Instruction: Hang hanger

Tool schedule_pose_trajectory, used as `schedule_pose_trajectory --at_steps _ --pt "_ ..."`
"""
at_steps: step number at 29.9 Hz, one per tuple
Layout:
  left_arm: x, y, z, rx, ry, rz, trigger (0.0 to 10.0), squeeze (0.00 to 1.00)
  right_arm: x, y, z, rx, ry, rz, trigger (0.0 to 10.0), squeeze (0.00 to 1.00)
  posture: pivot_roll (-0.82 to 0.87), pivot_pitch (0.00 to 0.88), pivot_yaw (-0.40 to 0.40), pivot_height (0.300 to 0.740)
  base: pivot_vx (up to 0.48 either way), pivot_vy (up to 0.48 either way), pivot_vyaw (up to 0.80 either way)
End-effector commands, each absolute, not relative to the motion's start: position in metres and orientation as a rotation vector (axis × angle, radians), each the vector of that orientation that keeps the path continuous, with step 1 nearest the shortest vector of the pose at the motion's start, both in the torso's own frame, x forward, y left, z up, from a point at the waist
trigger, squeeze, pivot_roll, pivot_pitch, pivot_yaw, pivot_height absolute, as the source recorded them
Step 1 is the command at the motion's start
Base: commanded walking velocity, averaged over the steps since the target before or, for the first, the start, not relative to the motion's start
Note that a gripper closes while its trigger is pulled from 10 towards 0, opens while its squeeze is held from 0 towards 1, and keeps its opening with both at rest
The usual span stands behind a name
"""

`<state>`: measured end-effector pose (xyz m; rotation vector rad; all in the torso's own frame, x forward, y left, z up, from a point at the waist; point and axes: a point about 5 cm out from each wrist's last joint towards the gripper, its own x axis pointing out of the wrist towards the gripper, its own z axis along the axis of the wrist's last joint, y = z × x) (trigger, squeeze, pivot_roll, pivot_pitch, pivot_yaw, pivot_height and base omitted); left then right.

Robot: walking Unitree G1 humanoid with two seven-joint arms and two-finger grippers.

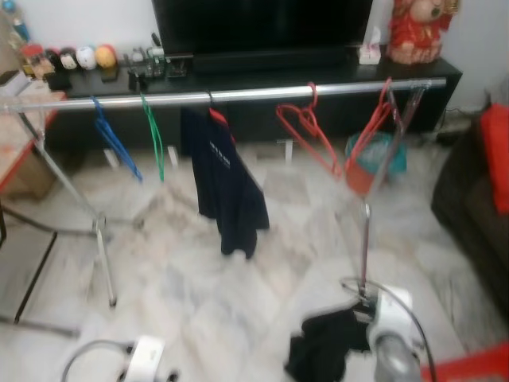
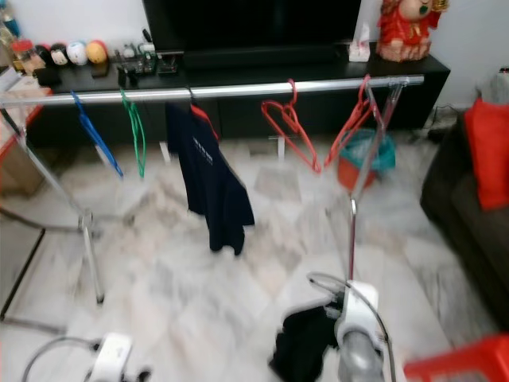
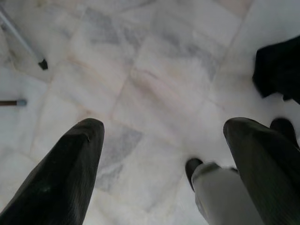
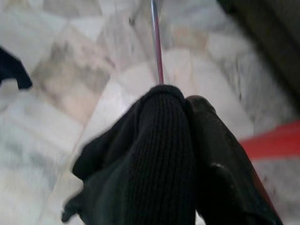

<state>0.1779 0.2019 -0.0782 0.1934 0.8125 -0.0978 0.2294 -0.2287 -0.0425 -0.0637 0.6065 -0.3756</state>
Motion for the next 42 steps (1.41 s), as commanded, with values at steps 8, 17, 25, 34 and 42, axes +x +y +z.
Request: schedule_pose_trajectory --at_steps 8,17,25,34,42 --pt "0.1703 0.216 -0.0796 0.21 0.843 -0.066 10.0 0.0 0.2387 -0.2172 -0.038 -0.066 0.572 -0.33 10.0 0.0 -0.08 0.0 0.029 0.74 0.311 0.0 0.0" --pt "0.1702 0.2157 -0.0797 0.209 0.843 -0.067 10.0 0.0 0.2394 -0.2149 -0.0383 -0.05 0.573 -0.322 10.0 0.0 -0.08 0.0 0.028 0.74 0.312 0.0 0.48" --pt "0.171 0.2152 -0.0795 0.211 0.841 -0.069 10.0 0.0 0.2389 -0.2151 -0.0389 -0.047 0.58 -0.322 10.0 0.0 -0.08 0.0 0.028 0.74 0.313 0.0 0.0" --pt "0.1725 0.214 -0.0788 0.212 0.833 -0.075 10.0 0.0 0.2397 -0.2128 -0.039 -0.035 0.581 -0.31 10.0 0.0 -0.08 0.0 0.028 0.74 0.311 0.0 0.0" --pt "0.1708 0.2135 -0.0798 0.208 0.84 -0.072 10.0 0.0 0.2398 -0.2131 -0.039 -0.031 0.581 -0.308 10.0 0.0 -0.08 0.0 0.025 0.74 0.312 0.0 0.0"
